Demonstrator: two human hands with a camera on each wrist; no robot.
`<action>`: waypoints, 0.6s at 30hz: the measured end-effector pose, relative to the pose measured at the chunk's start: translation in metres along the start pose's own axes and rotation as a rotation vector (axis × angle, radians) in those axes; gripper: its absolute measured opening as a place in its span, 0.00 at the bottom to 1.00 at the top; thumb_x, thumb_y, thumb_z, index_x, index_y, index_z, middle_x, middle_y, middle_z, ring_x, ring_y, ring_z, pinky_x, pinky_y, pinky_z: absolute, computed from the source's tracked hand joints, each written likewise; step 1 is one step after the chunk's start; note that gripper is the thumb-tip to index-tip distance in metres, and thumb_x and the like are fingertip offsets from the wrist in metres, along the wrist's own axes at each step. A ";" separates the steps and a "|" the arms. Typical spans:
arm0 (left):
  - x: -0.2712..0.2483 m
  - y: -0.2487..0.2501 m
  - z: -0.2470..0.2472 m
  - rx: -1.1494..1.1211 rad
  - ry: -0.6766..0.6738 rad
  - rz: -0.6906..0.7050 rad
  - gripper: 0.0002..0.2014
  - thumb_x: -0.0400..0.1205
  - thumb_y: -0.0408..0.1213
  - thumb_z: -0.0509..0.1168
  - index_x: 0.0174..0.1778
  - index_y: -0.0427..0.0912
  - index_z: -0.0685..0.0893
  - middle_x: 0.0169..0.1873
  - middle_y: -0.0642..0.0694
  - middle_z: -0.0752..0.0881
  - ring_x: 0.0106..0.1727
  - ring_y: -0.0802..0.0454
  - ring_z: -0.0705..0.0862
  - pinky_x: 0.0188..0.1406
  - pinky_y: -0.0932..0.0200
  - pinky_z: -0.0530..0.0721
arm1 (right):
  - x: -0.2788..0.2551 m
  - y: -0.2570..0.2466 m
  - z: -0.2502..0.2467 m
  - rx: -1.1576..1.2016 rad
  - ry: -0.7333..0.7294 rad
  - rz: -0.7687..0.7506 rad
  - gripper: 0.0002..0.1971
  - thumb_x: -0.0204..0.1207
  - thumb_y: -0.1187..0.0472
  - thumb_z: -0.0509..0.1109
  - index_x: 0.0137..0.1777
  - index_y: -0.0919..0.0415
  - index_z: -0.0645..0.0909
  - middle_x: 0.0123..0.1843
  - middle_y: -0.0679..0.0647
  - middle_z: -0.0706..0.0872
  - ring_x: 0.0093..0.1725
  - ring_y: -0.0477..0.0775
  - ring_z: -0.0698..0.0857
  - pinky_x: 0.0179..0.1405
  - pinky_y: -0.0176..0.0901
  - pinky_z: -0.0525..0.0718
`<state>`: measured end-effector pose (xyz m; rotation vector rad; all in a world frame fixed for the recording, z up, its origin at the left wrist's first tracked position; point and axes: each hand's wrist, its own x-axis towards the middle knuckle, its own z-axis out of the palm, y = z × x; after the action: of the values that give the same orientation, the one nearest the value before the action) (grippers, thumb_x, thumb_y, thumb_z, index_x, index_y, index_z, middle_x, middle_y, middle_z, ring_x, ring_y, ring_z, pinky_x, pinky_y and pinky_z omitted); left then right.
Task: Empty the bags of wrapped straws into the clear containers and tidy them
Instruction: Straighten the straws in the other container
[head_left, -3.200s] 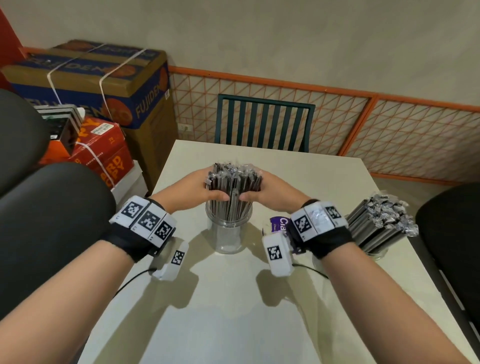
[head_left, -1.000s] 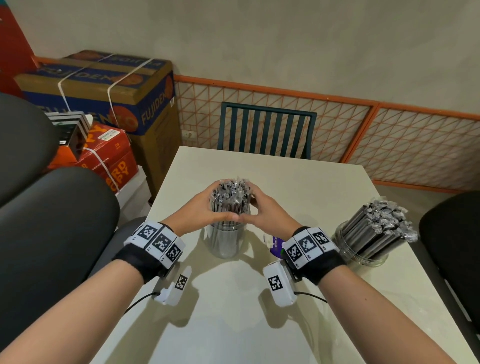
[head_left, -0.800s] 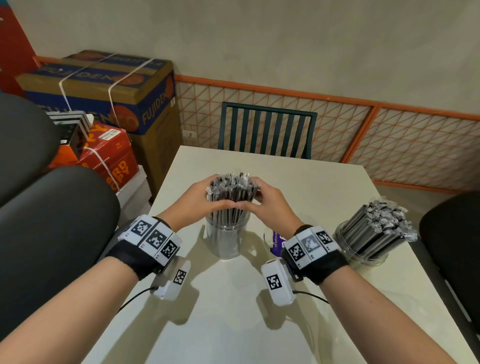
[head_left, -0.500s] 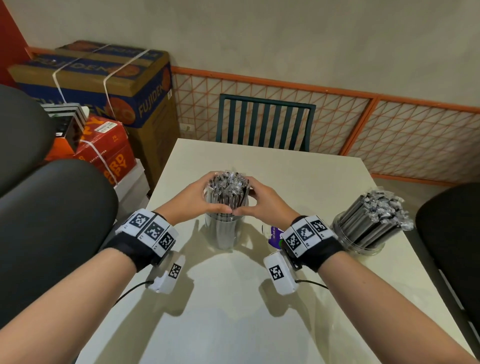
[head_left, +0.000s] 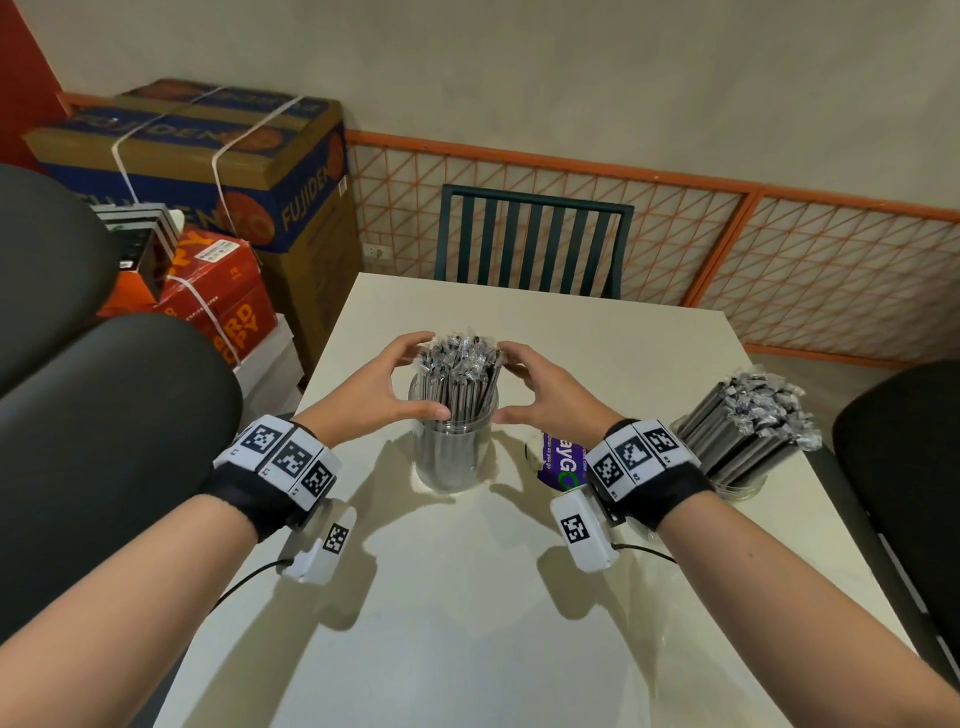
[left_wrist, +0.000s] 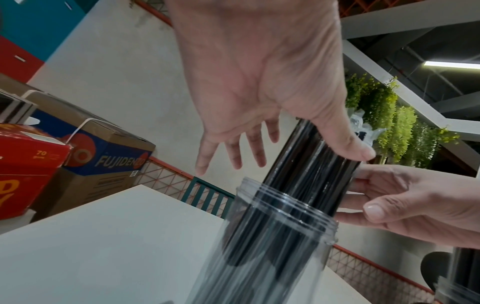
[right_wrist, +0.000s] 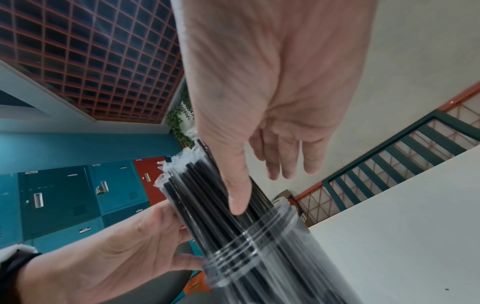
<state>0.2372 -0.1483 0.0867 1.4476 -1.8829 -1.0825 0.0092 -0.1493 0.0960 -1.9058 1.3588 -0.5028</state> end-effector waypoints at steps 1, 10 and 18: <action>-0.004 0.000 -0.001 -0.001 0.000 -0.019 0.44 0.67 0.46 0.77 0.77 0.54 0.61 0.76 0.49 0.68 0.73 0.58 0.65 0.71 0.58 0.62 | -0.003 0.000 -0.002 -0.010 0.007 0.013 0.43 0.70 0.65 0.77 0.81 0.62 0.57 0.80 0.57 0.68 0.79 0.53 0.67 0.75 0.39 0.65; -0.041 -0.003 -0.004 -0.006 -0.045 -0.211 0.54 0.57 0.68 0.69 0.78 0.53 0.57 0.74 0.46 0.70 0.75 0.47 0.68 0.70 0.51 0.68 | -0.044 -0.011 -0.020 -0.052 0.081 0.097 0.38 0.77 0.62 0.70 0.82 0.59 0.53 0.78 0.59 0.71 0.77 0.57 0.71 0.75 0.49 0.72; -0.098 0.008 0.043 -0.009 0.021 -0.270 0.24 0.79 0.50 0.63 0.69 0.45 0.71 0.56 0.45 0.83 0.58 0.48 0.82 0.52 0.58 0.76 | -0.127 -0.030 -0.051 -0.107 0.066 -0.003 0.32 0.79 0.58 0.68 0.80 0.55 0.59 0.62 0.54 0.84 0.56 0.53 0.84 0.63 0.50 0.82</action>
<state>0.2268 -0.0421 0.0760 1.7379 -1.6993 -1.1894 -0.0524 -0.0437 0.1639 -1.9930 1.4513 -0.5082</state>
